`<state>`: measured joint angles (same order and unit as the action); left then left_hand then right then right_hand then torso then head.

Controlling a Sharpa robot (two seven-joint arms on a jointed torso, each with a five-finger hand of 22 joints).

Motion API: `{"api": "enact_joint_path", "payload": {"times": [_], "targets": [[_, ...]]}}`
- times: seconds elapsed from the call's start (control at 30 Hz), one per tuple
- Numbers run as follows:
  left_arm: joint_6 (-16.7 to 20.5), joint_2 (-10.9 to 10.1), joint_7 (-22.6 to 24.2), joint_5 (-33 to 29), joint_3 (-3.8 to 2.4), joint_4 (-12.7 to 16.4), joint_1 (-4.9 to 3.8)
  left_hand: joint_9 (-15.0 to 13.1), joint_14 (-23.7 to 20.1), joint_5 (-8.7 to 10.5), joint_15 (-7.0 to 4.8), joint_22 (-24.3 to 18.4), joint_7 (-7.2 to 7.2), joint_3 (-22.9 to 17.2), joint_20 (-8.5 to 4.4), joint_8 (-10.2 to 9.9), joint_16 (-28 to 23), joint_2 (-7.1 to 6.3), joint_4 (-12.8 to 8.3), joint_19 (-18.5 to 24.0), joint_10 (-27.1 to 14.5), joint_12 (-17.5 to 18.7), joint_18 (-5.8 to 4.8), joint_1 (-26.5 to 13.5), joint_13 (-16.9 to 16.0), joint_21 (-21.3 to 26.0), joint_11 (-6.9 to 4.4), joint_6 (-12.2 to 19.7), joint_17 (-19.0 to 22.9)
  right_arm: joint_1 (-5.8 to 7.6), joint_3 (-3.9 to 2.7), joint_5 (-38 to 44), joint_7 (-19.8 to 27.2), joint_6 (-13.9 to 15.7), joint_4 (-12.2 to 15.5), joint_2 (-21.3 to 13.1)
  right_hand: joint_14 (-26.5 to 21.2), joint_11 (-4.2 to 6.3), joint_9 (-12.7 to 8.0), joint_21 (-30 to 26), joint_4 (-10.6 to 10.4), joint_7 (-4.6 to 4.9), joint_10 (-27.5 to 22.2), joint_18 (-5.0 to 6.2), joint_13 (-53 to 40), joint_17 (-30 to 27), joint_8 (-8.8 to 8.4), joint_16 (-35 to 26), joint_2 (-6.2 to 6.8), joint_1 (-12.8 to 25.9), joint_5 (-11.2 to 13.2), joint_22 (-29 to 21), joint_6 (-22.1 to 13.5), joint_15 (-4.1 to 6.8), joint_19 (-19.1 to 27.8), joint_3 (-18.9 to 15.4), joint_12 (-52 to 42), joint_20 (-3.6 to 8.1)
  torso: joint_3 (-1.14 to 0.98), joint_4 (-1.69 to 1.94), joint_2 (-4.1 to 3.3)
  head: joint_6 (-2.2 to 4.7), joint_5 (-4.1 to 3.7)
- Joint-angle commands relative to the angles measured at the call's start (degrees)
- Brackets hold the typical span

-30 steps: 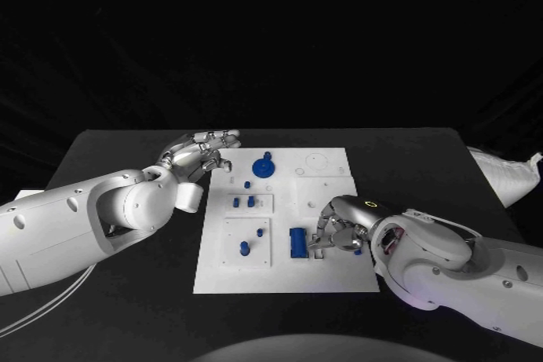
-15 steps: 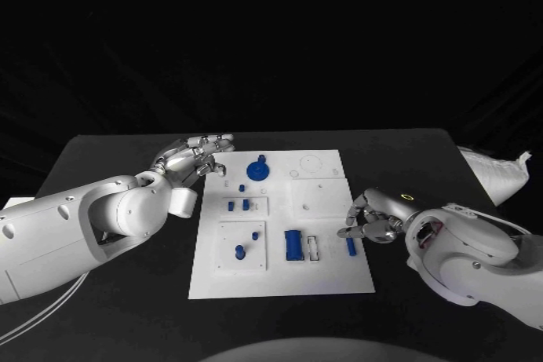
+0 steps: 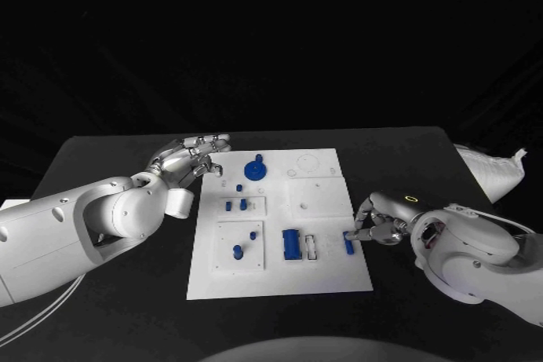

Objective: Assemble the parts on the task board

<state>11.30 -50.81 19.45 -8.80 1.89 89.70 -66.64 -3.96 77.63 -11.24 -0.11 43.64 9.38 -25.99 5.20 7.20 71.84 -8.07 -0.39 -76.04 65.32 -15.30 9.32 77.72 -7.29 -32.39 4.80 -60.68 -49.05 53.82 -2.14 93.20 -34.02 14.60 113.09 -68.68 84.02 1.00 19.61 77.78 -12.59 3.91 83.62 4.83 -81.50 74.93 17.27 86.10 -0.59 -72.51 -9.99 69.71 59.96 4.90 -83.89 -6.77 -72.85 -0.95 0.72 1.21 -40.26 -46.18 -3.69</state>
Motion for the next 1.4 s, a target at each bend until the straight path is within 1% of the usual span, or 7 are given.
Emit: {"api": "enact_joint_path", "payload": {"times": [0.03, 0.33, 0.7, 0.83, 1.0, 1.23, 1.4], "targets": [[-1.1, 0.0, 0.2, 0.2, -0.03, 0.1, -0.01, 0.0, -0.4, -0.05, 0.06, -0.1, 0.06, 0.1, 0.18, 0.4, -0.1, 0.34, -0.2, 0.3, -0.4, -0.3, 1.02, -0.1, -0.1, 0.3, 0.12, 0.4, 0.1, -0.64, 0.07, 2.1, 0.3, -2.2, -0.4, 0.9, 4.6, -0.27, -0.1, -0.1, -0.4, -0.11, 0.1, -0.76, 4.3, 7.8, -0.27, 0.1, 0.0, 0.5, -0.2, 0.1, 0.4, -0.24, -0.3, 0.0, 0.1, -0.26, 0.06, 0.08, -0.02, -0.09, 0.14], [-1.2, 0.0, 0.0, 0.2, -0.03, 0.0, -0.01, 0.0, -0.4, -0.05, 0.06, -0.1, 0.06, 0.1, 0.19, 0.5, -0.1, 0.41, -0.3, 0.4, -0.5, -0.5, 1.03, 0.0, -0.1, 0.3, 0.12, 0.5, 0.2, -1.27, 0.1, 3.6, 0.3, -2.8, -1.2, 2.4, 4.6, -0.22, -0.1, -0.1, -0.6, -0.18, 0.2, -0.76, 4.2, 7.9, -0.36, 0.1, 0.0, 0.6, -0.3, 0.1, 0.6, -0.21, -0.3, 0.2, 0.1, -0.25, 0.1, 0.07, 0.01, -0.25, 0.29], [-1.3, 0.1, -0.1, 0.2, -0.03, 0.1, -0.01, 0.0, -0.4, -0.05, 0.06, -0.1, 0.06, 0.1, 0.19, 0.5, -0.1, 0.41, -0.3, 0.4, -0.5, -0.5, 1.03, 0.0, -0.1, 0.3, 0.12, 0.5, 0.2, -1.41, 0.11, 6.9, 0.0, -7.1, -2.0, 3.6, 4.6, 0.17, 0.1, 0.0, 0.5, -0.61, 0.2, -0.8, 4.0, 8.1, -0.74, 0.2, -0.16, -2.1, -0.2, 0.4, 1.8, 0.11, -0.3, 1.9, 0.1, -0.01, 0.09, 0.03, -0.04, -0.58, 0.4], [-1.3, 0.0, -0.1, 0.2, -0.03, 0.1, -0.01, 0.0, -0.4, -0.05, 0.06, -0.1, 0.06, 0.1, 0.19, 0.5, -0.1, 0.41, -0.3, 0.4, -0.5, -0.5, 1.03, 0.0, -0.1, 0.3, 0.12, 0.5, 0.2, -1.52, 0.11, 8.2, 0.0, -8.7, -2.3, 4.4, 4.7, 0.36, 0.1, 0.1, 1.7, -0.79, 0.3, -0.82, 3.9, 8.2, -1.14, 0.2, 0.2, -4.1, 2.8, 0.5, 2.2, 0.3, -0.3, 3.7, 0.1, 0.19, 0.08, 0.07, 0.02, -0.66, 0.36], [-1.3, 0.0, -0.1, 0.2, -0.03, 0.1, -0.01, 0.0, -0.4, -0.05, 0.06, -0.1, 0.06, 0.1, 0.19, 0.5, -0.1, 0.41, -0.3, 0.4, -0.5, -0.5, 1.03, 0.0, -0.1, 0.3, 0.12, 0.5, 0.2, -1.86, 0.13, 10.5, 0.0, -10.8, -2.5, 5.4, 4.7, 0.53, 0.1, 0.2, 3.4, -0.97, 0.2, -0.86, 3.8, 8.2, -1.62, 0.2, 0.75, -6.7, 3.3, 0.7, 2.6, 0.46, -0.4, 5.9, 0.1, 0.32, 0.09, 0.18, 0.02, -0.8, 0.35], [-1.2, -0.1, -0.1, 0.2, -0.03, 0.1, -0.01, 0.0, -0.4, -0.05, 0.06, -0.1, 0.06, 0.1, 0.19, 0.5, -0.1, 0.41, -0.3, 0.4, -0.5, -0.5, 1.03, 0.0, -0.1, 0.3, 0.12, 0.5, 0.2, -2.33, 0.14, 12.2, 0.0, -12.3, -2.6, 5.9, 4.7, 0.62, 0.0, 0.2, 5.2, -1.03, 0.1, -0.89, 3.8, 8.3, -2.45, 0.3, 0.88, -8.9, 2.0, 0.8, 2.9, 0.55, -0.4, 9.3, 0.4, 0.45, 0.09, 0.03, 0.04, -0.81, 0.65], [-1.2, -0.1, -0.1, 0.2, -0.03, 0.1, -0.01, 0.0, -0.4, -0.05, 0.06, -0.1, 0.06, 0.1, 0.19, 0.5, -0.1, 0.41, -0.3, 0.4, -0.5, -0.5, 1.03, 0.0, -0.1, 0.3, 0.12, 0.5, 0.2, -2.42, 0.14, 11.4, -0.1, -11.2, -2.6, 6.2, 4.7, 0.68, -0.2, 0.1, 5.8, -0.97, 0.0, -0.88, 3.7, 8.3, -3.36, 0.2, -0.7, -9.4, 0.3, 0.8, 2.7, 0.56, -0.4, 13.5, 0.6, 0.51, 0.07, 0.1, 0.01, -0.8, 0.71]]}}
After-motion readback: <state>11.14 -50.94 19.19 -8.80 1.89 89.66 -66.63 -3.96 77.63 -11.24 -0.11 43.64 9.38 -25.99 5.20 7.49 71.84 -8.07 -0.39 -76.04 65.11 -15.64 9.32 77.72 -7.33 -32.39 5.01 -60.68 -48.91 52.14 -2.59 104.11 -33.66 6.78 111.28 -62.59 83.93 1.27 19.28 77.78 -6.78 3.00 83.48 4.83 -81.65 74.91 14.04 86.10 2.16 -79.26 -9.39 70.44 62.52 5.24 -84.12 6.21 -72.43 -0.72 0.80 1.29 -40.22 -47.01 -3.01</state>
